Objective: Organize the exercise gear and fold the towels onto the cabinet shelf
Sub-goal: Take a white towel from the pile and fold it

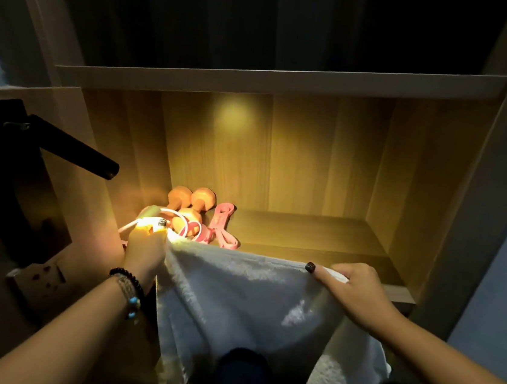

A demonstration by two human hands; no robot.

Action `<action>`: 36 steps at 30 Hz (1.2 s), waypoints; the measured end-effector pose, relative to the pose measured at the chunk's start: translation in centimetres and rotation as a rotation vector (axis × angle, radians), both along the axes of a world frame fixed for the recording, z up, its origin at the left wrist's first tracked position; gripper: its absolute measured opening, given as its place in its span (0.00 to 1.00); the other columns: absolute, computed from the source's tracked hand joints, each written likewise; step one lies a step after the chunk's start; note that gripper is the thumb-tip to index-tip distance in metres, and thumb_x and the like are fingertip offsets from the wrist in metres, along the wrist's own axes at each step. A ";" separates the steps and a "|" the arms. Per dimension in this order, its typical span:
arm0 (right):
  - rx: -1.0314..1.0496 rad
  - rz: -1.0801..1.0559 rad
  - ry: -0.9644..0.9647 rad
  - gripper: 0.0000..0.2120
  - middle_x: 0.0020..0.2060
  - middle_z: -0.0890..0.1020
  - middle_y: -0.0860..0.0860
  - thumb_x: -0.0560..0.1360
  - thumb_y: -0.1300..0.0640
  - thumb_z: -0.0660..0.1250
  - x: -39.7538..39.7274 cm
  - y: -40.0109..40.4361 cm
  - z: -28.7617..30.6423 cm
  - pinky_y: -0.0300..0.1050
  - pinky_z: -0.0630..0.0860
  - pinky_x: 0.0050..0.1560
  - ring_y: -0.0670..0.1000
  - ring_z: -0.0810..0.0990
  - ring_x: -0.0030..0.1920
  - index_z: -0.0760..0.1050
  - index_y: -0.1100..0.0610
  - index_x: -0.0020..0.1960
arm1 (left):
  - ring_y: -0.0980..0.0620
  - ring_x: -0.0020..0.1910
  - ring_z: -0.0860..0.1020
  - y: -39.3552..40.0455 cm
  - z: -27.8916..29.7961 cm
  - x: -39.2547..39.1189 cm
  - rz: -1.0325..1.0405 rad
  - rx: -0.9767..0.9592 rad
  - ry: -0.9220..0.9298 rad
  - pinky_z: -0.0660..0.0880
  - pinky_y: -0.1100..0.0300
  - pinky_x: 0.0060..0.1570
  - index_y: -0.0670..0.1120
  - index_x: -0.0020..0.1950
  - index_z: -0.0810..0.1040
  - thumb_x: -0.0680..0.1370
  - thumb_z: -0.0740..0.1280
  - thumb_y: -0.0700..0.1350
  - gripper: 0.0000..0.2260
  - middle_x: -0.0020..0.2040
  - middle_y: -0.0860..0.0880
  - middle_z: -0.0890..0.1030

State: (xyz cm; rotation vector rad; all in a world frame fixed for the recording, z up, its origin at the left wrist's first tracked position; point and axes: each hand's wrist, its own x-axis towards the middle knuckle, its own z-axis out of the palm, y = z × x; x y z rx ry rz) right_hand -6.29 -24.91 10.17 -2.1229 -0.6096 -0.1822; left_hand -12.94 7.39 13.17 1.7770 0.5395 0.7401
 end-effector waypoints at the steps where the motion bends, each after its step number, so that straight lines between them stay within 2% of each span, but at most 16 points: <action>1: 0.029 -0.007 -0.017 0.26 0.23 0.62 0.49 0.71 0.41 0.70 -0.2 -0.1 -0.1 0.43 0.57 0.31 0.45 0.61 0.27 0.65 0.56 0.25 | 0.48 0.46 0.76 -0.5 -0.1 -0.3 0.019 0.053 0.059 0.73 0.71 0.40 0.36 0.54 0.76 0.80 0.59 0.33 0.07 0.50 0.39 0.79; 2: 0.045 -0.024 -0.029 0.25 0.24 0.62 0.50 0.71 0.46 0.72 -0.5 -0.3 -0.3 0.45 0.58 0.32 0.46 0.62 0.28 0.65 0.58 0.26 | 0.47 0.51 0.76 -1.1 -0.3 -0.6 0.034 0.115 0.098 0.73 0.67 0.47 0.37 0.57 0.77 0.81 0.59 0.36 0.09 0.53 0.40 0.79; 3: 0.051 -0.040 -0.038 0.24 0.25 0.63 0.51 0.72 0.51 0.73 -0.7 -0.4 -0.4 0.45 0.59 0.33 0.47 0.62 0.29 0.65 0.61 0.27 | 0.46 0.53 0.76 -1.9 -0.4 -1.1 0.013 0.210 0.131 0.72 0.64 0.50 0.39 0.57 0.77 0.81 0.59 0.37 0.09 0.53 0.41 0.79; 4: 0.055 -0.048 -0.043 0.23 0.25 0.64 0.52 0.72 0.54 0.73 -0.9 -0.4 -0.4 0.45 0.60 0.33 0.48 0.63 0.30 0.65 0.63 0.27 | 0.46 0.49 0.76 -2.8 -0.3 -1.4 -0.081 0.198 0.130 0.72 0.63 0.47 0.41 0.53 0.79 0.81 0.60 0.38 0.08 0.47 0.44 0.80; 6: 0.067 -0.040 -0.066 0.21 0.25 0.67 0.52 0.72 0.59 0.72 -1.3 -0.5 -0.6 0.45 0.62 0.33 0.48 0.65 0.30 0.65 0.60 0.27 | 0.54 0.36 0.74 -4.8 0.1 -2.0 -0.308 0.199 0.128 0.70 0.64 0.36 0.45 0.40 0.80 0.79 0.64 0.39 0.09 0.32 0.53 0.77; 7: 0.069 -0.028 -0.091 0.20 0.25 0.67 0.51 0.72 0.60 0.72 -1.5 -0.5 -0.8 0.45 0.62 0.33 0.47 0.65 0.29 0.65 0.57 0.27 | 0.58 0.32 0.73 -5.8 0.4 -2.4 -0.416 0.190 0.117 0.69 0.64 0.35 0.45 0.39 0.80 0.78 0.66 0.40 0.08 0.29 0.56 0.76; 9: 0.063 0.005 -0.150 0.22 0.25 0.67 0.48 0.71 0.62 0.73 -2.0 -0.4 -1.0 0.43 0.62 0.32 0.44 0.65 0.29 0.62 0.53 0.27 | 0.63 0.32 0.73 -7.3 0.2 -2.4 -0.614 0.341 0.183 0.70 0.64 0.40 0.49 0.44 0.83 0.75 0.71 0.44 0.02 0.32 0.54 0.79; 11: 0.069 0.045 -0.183 0.26 0.24 0.65 0.44 0.70 0.64 0.73 -2.4 0.0 -1.2 0.38 0.61 0.31 0.42 0.64 0.28 0.59 0.49 0.27 | 0.61 0.33 0.72 -8.9 0.0 -2.3 -0.726 0.430 0.254 0.70 0.62 0.45 0.53 0.49 0.83 0.72 0.74 0.50 0.07 0.31 0.53 0.75; 14: 0.061 0.099 -0.219 0.28 0.24 0.64 0.43 0.69 0.64 0.74 -2.6 0.4 -1.1 0.36 0.58 0.30 0.42 0.64 0.27 0.57 0.47 0.28 | 0.55 0.33 0.70 -11.2 -0.6 -1.9 -0.828 0.398 0.328 0.67 0.58 0.40 0.58 0.54 0.81 0.69 0.76 0.53 0.15 0.32 0.52 0.70; 16: 0.067 0.125 -0.230 0.27 0.25 0.64 0.43 0.69 0.64 0.75 -2.9 0.3 -0.9 0.39 0.58 0.30 0.42 0.62 0.28 0.58 0.48 0.29 | 0.55 0.33 0.69 -12.2 -0.9 -1.7 -0.867 0.456 0.379 0.64 0.58 0.38 0.62 0.53 0.81 0.70 0.76 0.54 0.13 0.32 0.52 0.70; 21: 0.169 0.150 -0.145 0.22 0.25 0.64 0.48 0.72 0.60 0.72 -3.2 -0.4 -1.2 0.44 0.59 0.31 0.43 0.61 0.29 0.61 0.54 0.29 | 0.58 0.31 0.69 -13.7 -2.1 -1.6 -0.829 0.513 0.381 0.66 0.61 0.36 0.54 0.47 0.84 0.72 0.73 0.54 0.07 0.32 0.56 0.72; 25: 0.245 0.130 -0.076 0.23 0.25 0.62 0.50 0.73 0.56 0.71 -3.4 0.1 -1.4 0.46 0.59 0.32 0.46 0.61 0.29 0.61 0.57 0.28 | 0.55 0.39 0.77 -15.1 -2.9 -1.4 -0.713 0.607 0.332 0.69 0.65 0.38 0.49 0.43 0.80 0.72 0.71 0.50 0.05 0.38 0.53 0.80; 27: 0.255 0.127 -0.053 0.23 0.25 0.63 0.50 0.73 0.55 0.71 -3.5 0.4 -1.5 0.46 0.59 0.32 0.46 0.61 0.29 0.61 0.58 0.28 | 0.59 0.33 0.73 -15.4 -3.2 -1.6 -0.712 0.593 0.315 0.66 0.68 0.32 0.51 0.41 0.76 0.70 0.73 0.53 0.09 0.35 0.55 0.77; 29: 0.268 0.142 -0.006 0.23 0.25 0.63 0.49 0.74 0.53 0.71 -3.4 0.5 -1.4 0.45 0.60 0.32 0.45 0.61 0.29 0.62 0.57 0.28 | 0.62 0.28 0.70 -15.4 -3.4 -1.7 -0.743 0.558 0.335 0.64 0.69 0.30 0.53 0.41 0.74 0.68 0.74 0.55 0.12 0.33 0.57 0.76; 33: 0.361 0.211 0.140 0.21 0.24 0.63 0.46 0.70 0.47 0.69 -3.3 0.3 -1.1 0.36 0.59 0.29 0.41 0.61 0.27 0.63 0.56 0.29 | 0.62 0.29 0.71 -15.2 -3.6 -1.0 -0.675 0.655 0.312 0.65 0.69 0.31 0.49 0.40 0.77 0.71 0.71 0.48 0.05 0.35 0.53 0.80; 36: 0.437 0.240 0.279 0.20 0.25 0.65 0.47 0.68 0.46 0.68 -3.1 0.0 -1.4 0.34 0.59 0.28 0.41 0.62 0.26 0.63 0.56 0.30 | 0.60 0.30 0.71 -15.3 -4.0 -0.5 -0.657 0.673 0.309 0.66 0.69 0.31 0.48 0.37 0.76 0.71 0.70 0.46 0.05 0.34 0.52 0.79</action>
